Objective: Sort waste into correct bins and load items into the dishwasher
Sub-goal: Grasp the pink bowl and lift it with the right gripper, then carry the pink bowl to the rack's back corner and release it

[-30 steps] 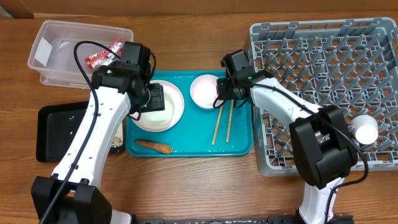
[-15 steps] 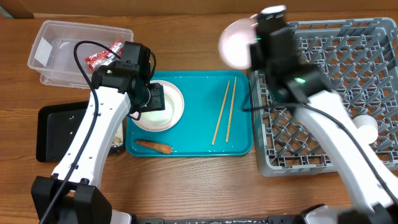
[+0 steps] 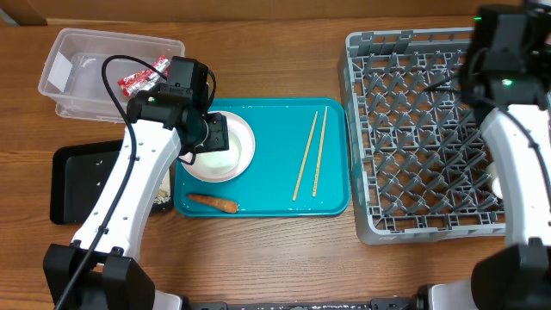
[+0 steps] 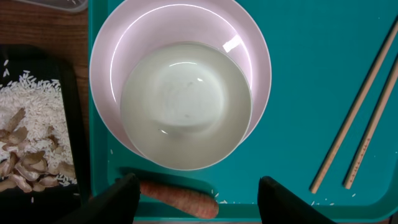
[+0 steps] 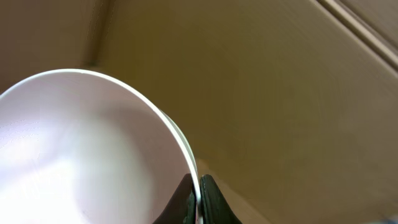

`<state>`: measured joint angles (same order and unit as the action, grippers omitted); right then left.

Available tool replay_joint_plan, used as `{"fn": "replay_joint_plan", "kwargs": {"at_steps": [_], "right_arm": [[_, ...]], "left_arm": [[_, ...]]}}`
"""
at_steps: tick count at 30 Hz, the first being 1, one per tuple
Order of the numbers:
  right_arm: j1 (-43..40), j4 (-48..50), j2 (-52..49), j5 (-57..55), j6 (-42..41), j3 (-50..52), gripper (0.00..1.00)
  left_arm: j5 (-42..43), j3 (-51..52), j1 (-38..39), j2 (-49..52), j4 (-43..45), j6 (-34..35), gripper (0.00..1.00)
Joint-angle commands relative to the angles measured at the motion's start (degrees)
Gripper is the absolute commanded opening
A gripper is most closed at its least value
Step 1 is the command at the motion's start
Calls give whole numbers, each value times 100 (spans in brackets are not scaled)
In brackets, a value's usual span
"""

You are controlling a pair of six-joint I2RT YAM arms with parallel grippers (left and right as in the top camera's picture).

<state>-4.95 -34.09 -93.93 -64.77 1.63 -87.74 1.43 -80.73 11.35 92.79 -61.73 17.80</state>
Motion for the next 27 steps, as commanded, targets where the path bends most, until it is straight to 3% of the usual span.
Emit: {"fn": "replay_joint_plan", "kwargs": {"at_steps": [1,13,27], "right_arm": [[-400,44,-369,-575,-66,9,4],[-890,256,-1641,-579,-166,9,4],[-367,210,-2129,-175,-490,203,4]], "left_arm": [[-35,-61,-20,-24,7,24,64],[11,-59,-17,-24,-31,66,64],[9,-61,-17,-24,-26,66,63]]}}
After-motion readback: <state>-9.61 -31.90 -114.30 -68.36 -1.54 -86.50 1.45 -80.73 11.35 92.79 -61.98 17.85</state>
